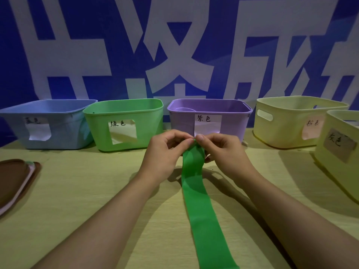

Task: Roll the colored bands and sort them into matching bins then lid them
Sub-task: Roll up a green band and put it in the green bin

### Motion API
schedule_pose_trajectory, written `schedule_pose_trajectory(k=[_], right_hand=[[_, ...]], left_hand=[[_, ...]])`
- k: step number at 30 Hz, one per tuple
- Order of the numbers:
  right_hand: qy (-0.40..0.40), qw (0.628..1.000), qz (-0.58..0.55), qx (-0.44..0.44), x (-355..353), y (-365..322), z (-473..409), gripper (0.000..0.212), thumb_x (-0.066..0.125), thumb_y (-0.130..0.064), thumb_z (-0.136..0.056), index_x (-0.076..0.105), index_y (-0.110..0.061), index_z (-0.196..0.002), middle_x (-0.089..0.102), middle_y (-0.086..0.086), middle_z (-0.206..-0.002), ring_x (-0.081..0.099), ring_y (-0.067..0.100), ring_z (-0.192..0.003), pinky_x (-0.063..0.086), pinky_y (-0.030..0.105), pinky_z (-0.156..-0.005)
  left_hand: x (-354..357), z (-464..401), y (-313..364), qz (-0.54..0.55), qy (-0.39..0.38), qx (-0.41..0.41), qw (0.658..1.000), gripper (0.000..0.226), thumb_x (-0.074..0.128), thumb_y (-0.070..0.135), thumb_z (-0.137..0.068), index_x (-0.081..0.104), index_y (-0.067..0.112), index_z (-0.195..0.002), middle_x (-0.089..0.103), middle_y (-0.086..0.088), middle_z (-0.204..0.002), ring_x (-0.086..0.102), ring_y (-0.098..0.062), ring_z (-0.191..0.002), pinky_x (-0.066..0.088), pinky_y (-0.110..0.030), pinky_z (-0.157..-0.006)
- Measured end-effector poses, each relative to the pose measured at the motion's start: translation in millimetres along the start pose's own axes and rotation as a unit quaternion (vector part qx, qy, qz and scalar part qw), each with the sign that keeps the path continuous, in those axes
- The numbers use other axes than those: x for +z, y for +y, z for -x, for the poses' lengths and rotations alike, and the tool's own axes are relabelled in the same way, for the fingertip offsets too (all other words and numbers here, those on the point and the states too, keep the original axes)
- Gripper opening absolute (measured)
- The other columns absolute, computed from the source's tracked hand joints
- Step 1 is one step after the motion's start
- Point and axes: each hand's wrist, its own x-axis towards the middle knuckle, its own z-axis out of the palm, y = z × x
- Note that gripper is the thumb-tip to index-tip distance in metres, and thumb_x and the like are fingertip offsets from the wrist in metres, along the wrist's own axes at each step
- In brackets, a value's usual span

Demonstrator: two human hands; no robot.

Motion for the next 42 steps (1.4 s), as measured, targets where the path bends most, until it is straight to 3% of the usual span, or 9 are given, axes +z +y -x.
schedule_pose_trajectory(k=[17,21,24,30,34,37,42], right_hand=[[-0.005,1.000,-0.012,-0.007,-2.1,3.1,-1.5,0.013,0.068,-0.017,-0.095,0.076,-0.024,-0.103,0.078,-0.004,-0.095,0.074,0.010,-0.089,0.059,0.022,-0.071],[-0.013,1.000,-0.007,-0.015,-3.8,3.8,-1.3,0.016,0.067,-0.016,-0.095,0.077,-0.020,-0.107,0.078,-0.003,-0.098,0.074,0.011,-0.093,0.061,0.027,-0.079],[-0.013,1.000,-0.009,-0.017,-3.2,4.6,-2.0,0.016,0.068,-0.013,-0.094,0.077,-0.020,-0.106,0.078,-0.003,-0.099,0.074,0.012,-0.095,0.061,0.029,-0.083],[-0.015,0.999,0.007,-0.031,-2.5,6.5,-2.7,0.017,0.070,-0.010,-0.094,0.077,-0.021,-0.104,0.078,-0.004,-0.097,0.073,0.010,-0.096,0.060,0.027,-0.086],[-0.015,0.999,0.016,-0.026,-2.5,7.1,-3.5,0.017,0.072,-0.013,-0.093,0.077,-0.025,-0.104,0.078,-0.003,-0.098,0.073,0.011,-0.096,0.061,0.028,-0.085],[-0.010,1.000,0.002,0.000,-1.9,6.5,-2.8,0.015,0.068,-0.027,-0.096,0.074,-0.025,-0.110,0.077,-0.005,-0.100,0.073,0.009,-0.096,0.061,0.027,-0.080],[-0.005,0.997,0.026,0.073,-0.4,5.1,-1.4,0.044,0.055,-0.053,-0.098,0.077,-0.015,-0.102,0.077,0.008,-0.088,0.074,0.022,-0.083,0.064,0.035,-0.073]], left_hand=[[-2.6,-0.2,0.1,-0.006,-0.017,-0.019,1.000,0.017,0.080,0.011,-0.087,0.077,0.017,-0.102,0.079,0.004,-0.098,0.075,-0.012,-0.096,0.061,-0.032,-0.091],[-0.9,0.4,-0.3,0.011,-0.016,-0.050,0.999,0.013,0.074,0.027,-0.093,0.075,0.019,-0.103,0.078,0.002,-0.098,0.075,-0.014,-0.095,0.062,-0.034,-0.085],[0.6,0.1,-0.9,0.015,-0.004,-0.095,0.995,0.024,0.069,0.039,-0.095,0.076,0.017,-0.101,0.080,-0.001,-0.091,0.077,-0.016,-0.086,0.063,-0.035,-0.081],[1.6,-0.4,-0.9,0.025,0.000,-0.111,0.993,0.019,0.075,0.030,-0.092,0.078,0.011,-0.098,0.080,-0.006,-0.085,0.078,-0.022,-0.082,0.064,-0.039,-0.081],[0.1,-0.5,-0.5,0.031,-0.001,-0.108,0.994,0.016,0.075,0.025,-0.092,0.078,0.012,-0.100,0.080,-0.005,-0.087,0.078,-0.020,-0.084,0.063,-0.033,-0.079],[-0.4,-0.4,-0.3,0.035,-0.002,-0.105,0.994,0.014,0.075,0.025,-0.092,0.078,0.013,-0.099,0.080,-0.004,-0.088,0.078,-0.020,-0.085,0.062,-0.034,-0.080],[-0.2,-0.6,-0.3,0.031,-0.010,-0.102,0.994,0.015,0.076,0.025,-0.091,0.077,0.013,-0.100,0.080,-0.004,-0.091,0.078,-0.020,-0.088,0.063,-0.041,-0.087]])
